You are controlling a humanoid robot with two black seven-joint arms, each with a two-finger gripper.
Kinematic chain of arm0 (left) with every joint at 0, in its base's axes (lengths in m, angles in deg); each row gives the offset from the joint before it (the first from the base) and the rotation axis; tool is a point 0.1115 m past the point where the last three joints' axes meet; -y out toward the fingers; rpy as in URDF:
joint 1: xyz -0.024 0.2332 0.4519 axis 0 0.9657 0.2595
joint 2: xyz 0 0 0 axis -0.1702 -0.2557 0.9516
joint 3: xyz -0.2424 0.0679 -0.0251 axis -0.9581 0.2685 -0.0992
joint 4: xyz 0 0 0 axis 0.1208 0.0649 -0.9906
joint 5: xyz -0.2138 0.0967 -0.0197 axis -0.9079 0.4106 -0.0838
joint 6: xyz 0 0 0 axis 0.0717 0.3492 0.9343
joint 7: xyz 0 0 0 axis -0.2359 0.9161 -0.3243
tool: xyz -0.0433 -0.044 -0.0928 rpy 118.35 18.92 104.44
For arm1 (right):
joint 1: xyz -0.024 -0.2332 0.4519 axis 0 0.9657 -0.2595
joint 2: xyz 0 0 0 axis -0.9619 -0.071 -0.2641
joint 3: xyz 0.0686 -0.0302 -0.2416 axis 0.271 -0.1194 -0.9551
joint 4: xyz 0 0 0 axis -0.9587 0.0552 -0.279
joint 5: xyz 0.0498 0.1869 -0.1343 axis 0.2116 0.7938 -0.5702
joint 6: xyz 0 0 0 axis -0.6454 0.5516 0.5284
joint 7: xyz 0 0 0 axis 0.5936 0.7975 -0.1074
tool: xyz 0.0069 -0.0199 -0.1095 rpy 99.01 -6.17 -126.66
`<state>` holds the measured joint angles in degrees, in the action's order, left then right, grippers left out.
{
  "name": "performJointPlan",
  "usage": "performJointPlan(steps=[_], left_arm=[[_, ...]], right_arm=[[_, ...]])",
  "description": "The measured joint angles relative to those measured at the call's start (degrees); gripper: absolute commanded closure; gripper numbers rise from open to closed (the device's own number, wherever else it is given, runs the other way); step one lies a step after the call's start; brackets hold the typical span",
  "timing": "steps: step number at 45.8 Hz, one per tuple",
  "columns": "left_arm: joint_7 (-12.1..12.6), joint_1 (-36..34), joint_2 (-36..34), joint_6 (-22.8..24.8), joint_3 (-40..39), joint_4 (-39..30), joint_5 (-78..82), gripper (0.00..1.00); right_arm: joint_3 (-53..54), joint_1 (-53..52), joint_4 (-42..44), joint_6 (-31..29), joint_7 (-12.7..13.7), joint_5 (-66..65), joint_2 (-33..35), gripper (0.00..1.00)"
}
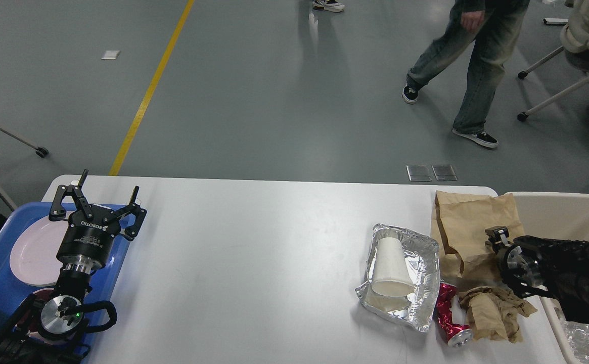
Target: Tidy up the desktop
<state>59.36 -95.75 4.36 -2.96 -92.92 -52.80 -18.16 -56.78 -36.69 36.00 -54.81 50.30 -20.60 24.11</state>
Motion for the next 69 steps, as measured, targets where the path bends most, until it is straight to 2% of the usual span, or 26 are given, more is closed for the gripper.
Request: performJointPlan(steps=[2,8,13,20,26,52,61,69], left_arm=[[0.0,0.0,0.0,0.0,0.0,0.0,0.0,0.04],[0.0,0.0,0.0,0.0,0.0,0.0,0.0,0.03],[0.0,0.0,0.0,0.0,0.0,0.0,0.0,0.03],[0.0,0.0,0.0,0.0,0.0,0.0,0.0,0.03],[0.0,0.0,0.0,0.0,0.0,0.0,0.0,0.03],[0.0,0.0,0.0,0.0,0.0,0.0,0.0,0.03],[0.0,0.0,0.0,0.0,0.0,0.0,0.0,0.04],[0.0,0.0,0.0,0.1,0.0,0.0,0.0,0.03]], right_arm=[[0.0,0.1,0.1,0.1,0.0,0.0,-0.2,0.51],[0.0,0.1,0.1,0.2,0.1,-0.1,-0.3,1.00],[0.0,-0.3,0.0,0.1,0.5,-1.2,-0.1,1.00],[0.0,-0.6,-0.2,-0.3,2.8,-3.1,0.0,1.00],[0.7,-1.0,-0.6,-0.8,3.7,-3.3,0.3,1.00],[1.7,-3.5,-1.2,-0.9,3.8,-3.2,0.8,1.00],[1.7,-12.6,-10.7,-2.1,5.0,-4.2,5.9,1.00],[-3.2,-23.8,-20.8,-6.2,7.1,-9.1,12.2,1.00]])
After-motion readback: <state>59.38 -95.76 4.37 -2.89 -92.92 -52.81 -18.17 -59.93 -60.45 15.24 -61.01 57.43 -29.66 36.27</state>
